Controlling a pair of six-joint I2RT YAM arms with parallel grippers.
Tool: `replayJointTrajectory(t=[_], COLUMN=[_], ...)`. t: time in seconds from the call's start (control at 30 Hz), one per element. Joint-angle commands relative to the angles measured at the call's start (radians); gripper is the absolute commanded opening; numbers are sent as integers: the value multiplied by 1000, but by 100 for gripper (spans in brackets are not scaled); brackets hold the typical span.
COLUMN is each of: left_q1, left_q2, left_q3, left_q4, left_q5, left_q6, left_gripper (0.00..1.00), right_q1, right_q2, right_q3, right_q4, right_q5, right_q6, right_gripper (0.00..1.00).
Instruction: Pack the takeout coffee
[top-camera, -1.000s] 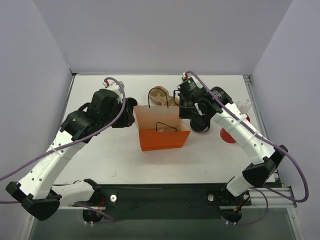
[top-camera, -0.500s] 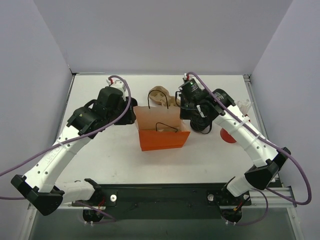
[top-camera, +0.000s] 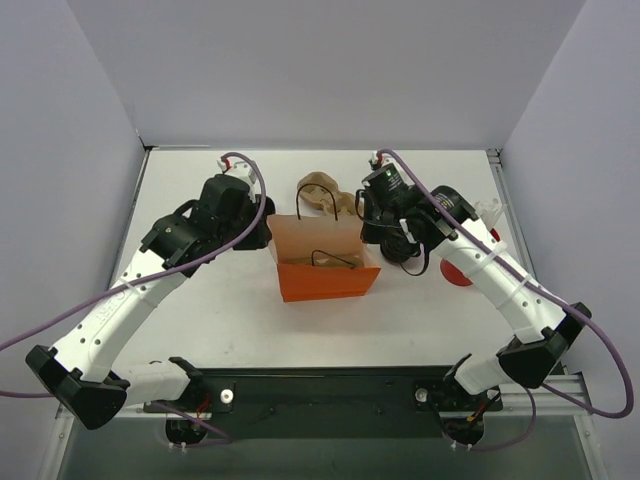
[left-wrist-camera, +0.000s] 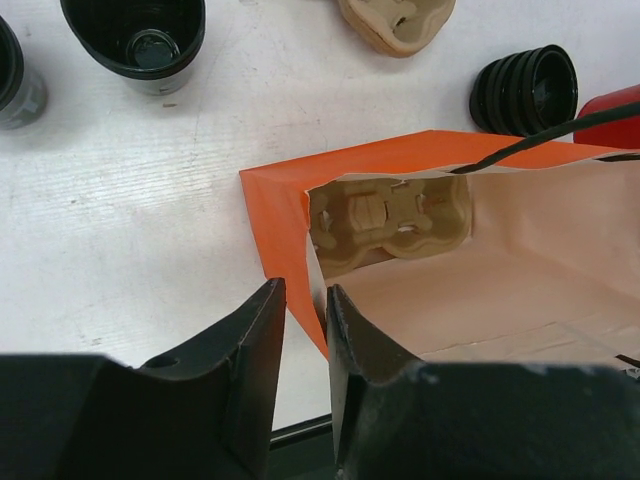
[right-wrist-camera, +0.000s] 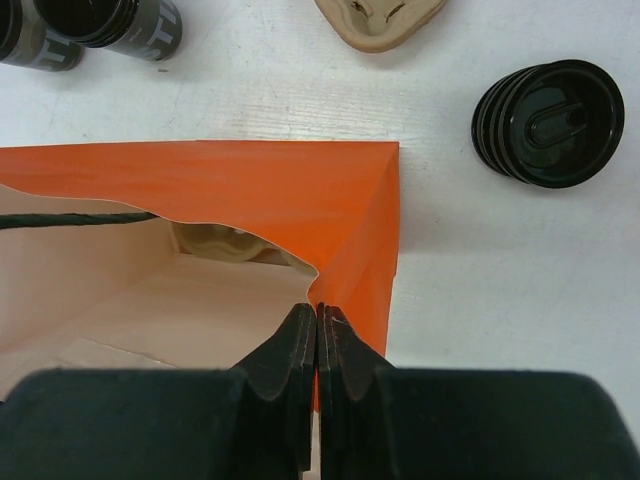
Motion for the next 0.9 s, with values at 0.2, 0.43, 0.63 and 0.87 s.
replayJointTrajectory(t=[0.2,0.43,0.63,0.87], left_q1=[-4,-4,-5,-5], left_q2=[-21,-184,-329,-501], left_q3=[-11,-201,-383,-591], left_q4=[119,394,480,628], left_q5=[59,167,254,328], left_q6=[42,122,167,175], left_gripper=[0,0,0,0], right_q1=[9,8,9,6], right_q2=[-88,-198,-351,-438], right_q3=[-47,16,-45,-193], right_q4=[26,102,275,375], right_q5=[8,9,-13,93], right_q6=[-6,-63,-71,-77], right_gripper=[7,60,71,72])
